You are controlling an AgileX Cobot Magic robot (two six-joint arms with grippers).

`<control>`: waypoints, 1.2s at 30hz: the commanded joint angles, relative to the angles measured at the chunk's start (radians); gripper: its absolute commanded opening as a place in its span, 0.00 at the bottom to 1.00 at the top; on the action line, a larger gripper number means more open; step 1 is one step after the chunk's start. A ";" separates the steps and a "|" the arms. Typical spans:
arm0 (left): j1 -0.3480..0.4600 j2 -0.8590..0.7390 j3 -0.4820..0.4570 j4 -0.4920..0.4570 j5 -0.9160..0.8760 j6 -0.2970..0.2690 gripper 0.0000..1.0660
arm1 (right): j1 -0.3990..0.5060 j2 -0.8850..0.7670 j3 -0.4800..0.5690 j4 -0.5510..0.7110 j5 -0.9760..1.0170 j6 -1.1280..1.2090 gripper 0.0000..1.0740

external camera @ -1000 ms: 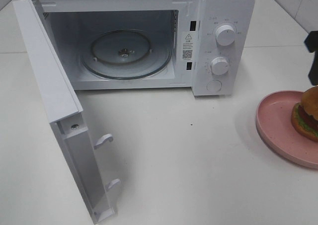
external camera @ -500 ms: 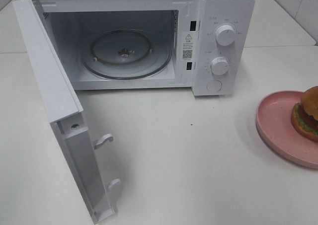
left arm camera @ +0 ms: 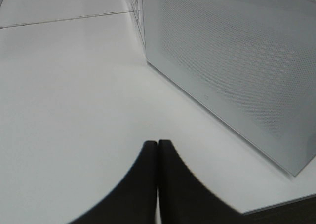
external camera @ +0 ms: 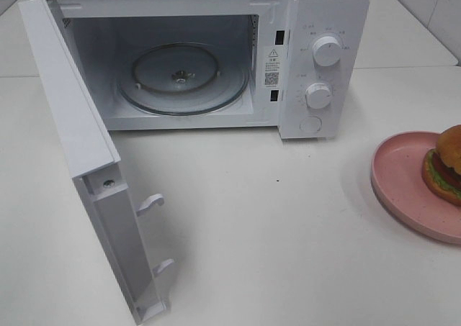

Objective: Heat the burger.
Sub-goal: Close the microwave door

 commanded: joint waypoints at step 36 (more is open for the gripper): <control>0.002 -0.007 -0.003 0.017 -0.031 0.067 0.00 | -0.004 -0.662 0.245 0.002 -0.204 -0.090 0.62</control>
